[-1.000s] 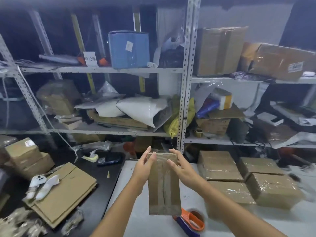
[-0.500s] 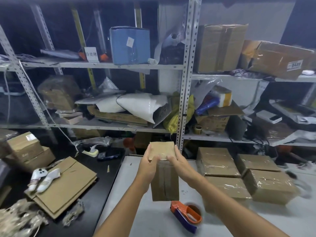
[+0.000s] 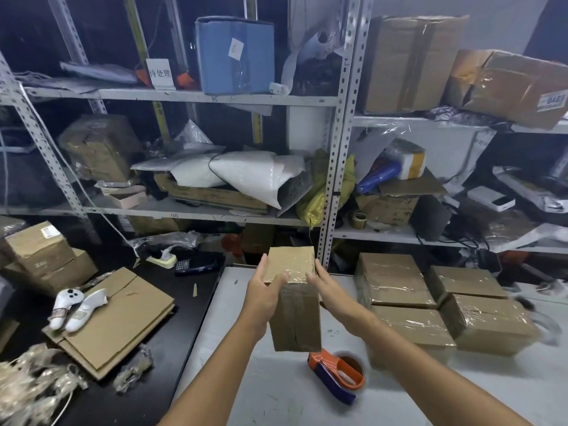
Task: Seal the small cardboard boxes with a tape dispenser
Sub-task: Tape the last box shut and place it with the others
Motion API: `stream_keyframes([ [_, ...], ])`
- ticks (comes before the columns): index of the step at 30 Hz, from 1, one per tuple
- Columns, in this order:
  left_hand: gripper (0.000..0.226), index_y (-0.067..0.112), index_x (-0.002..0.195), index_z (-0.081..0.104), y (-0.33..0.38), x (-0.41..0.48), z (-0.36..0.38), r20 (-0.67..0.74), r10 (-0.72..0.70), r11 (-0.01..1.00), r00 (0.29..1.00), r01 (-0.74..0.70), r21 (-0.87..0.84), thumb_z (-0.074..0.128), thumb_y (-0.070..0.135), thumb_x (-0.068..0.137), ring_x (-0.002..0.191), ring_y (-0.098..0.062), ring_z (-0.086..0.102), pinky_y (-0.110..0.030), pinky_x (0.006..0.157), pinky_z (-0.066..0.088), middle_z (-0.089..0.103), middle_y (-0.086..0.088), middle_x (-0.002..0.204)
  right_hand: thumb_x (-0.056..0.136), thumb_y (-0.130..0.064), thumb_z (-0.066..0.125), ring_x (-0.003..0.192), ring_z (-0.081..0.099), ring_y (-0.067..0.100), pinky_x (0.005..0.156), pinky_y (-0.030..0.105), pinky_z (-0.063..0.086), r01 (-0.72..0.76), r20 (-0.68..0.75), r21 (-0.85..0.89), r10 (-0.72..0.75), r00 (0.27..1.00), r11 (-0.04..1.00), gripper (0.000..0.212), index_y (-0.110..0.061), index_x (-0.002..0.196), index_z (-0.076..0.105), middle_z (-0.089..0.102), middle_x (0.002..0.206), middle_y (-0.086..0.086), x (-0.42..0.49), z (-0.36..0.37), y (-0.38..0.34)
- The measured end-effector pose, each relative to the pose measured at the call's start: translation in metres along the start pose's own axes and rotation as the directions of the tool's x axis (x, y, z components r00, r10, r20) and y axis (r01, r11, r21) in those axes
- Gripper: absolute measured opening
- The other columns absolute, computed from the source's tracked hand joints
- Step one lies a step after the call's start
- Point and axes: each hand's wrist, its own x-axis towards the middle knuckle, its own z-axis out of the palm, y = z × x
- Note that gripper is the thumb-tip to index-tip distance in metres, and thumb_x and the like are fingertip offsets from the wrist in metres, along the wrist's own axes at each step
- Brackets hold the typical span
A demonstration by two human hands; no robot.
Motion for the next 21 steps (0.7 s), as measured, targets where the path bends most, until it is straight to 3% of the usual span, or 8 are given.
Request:
stream_keyframes([
  [3,0.073,0.034,0.156,0.020,-0.003,0.003,0.007,0.025,0.007,1.000,1.000,-0.008,0.027,0.061,0.034,0.096,0.116,-0.013,0.048,-0.024,0.084,0.046,0.044,0.008,0.134,0.105,-0.048,0.032,0.150,0.013,0.019,0.119,0.041,0.018,0.017,-0.016,-0.022,-0.017,1.000,1.000,0.063,-0.037,0.157,-0.003,0.010,0.164,-0.009,0.004,0.005,0.005],
  [8,0.083,0.037,0.156,0.014,-0.008,0.014,0.014,0.084,-0.013,0.996,0.996,0.005,0.094,0.065,0.045,0.091,0.121,-0.013,0.043,-0.034,0.100,0.044,0.041,0.012,0.137,0.103,-0.052,0.032,0.149,0.016,0.017,0.118,0.041,0.020,-0.029,-0.071,-0.007,0.029,0.997,1.000,0.064,-0.036,0.157,-0.001,0.013,0.163,-0.011,0.012,-0.001,0.022],
  [13,0.070,0.036,0.155,0.023,-0.008,0.029,0.016,0.189,-0.095,0.993,0.977,0.106,-0.045,0.045,0.061,0.093,0.130,-0.015,0.044,-0.032,0.103,0.040,0.042,0.011,0.148,0.108,-0.039,0.029,0.147,0.023,0.017,0.117,0.042,0.024,-0.092,-0.148,0.111,0.108,0.983,0.990,0.052,-0.038,0.156,0.010,0.023,0.159,-0.012,0.016,-0.013,0.029],
  [15,0.064,0.039,0.153,0.027,-0.015,0.035,0.017,0.194,-0.129,0.992,0.973,0.130,0.010,0.046,0.060,0.095,0.129,-0.017,0.049,-0.040,0.111,0.039,0.047,0.009,0.147,0.108,-0.038,0.031,0.144,0.027,0.015,0.118,0.042,0.025,-0.095,-0.139,0.113,0.111,0.984,0.989,0.052,-0.039,0.156,0.010,0.026,0.157,-0.014,0.017,-0.014,0.028],
  [17,0.061,0.041,0.152,0.027,-0.025,0.038,0.021,0.186,-0.142,0.989,0.972,0.133,0.060,0.047,0.055,0.096,0.123,-0.018,0.054,-0.046,0.108,0.043,0.052,0.006,0.142,0.107,-0.041,0.032,0.143,0.023,0.010,0.119,0.041,0.021,-0.089,-0.124,0.067,0.096,0.988,0.994,0.056,-0.037,0.157,0.006,0.023,0.155,-0.018,0.018,-0.010,0.030],
  [21,0.057,0.038,0.150,0.031,-0.028,0.035,0.025,0.140,-0.125,0.990,0.982,0.114,0.086,0.049,0.051,0.098,0.118,-0.018,0.056,-0.047,0.104,0.047,0.055,0.005,0.135,0.105,-0.046,0.034,0.137,0.024,0.004,0.109,0.030,0.024,-0.054,-0.086,0.008,0.054,0.995,0.999,0.059,-0.039,0.156,0.006,0.026,0.153,-0.020,0.018,-0.007,0.033],
])
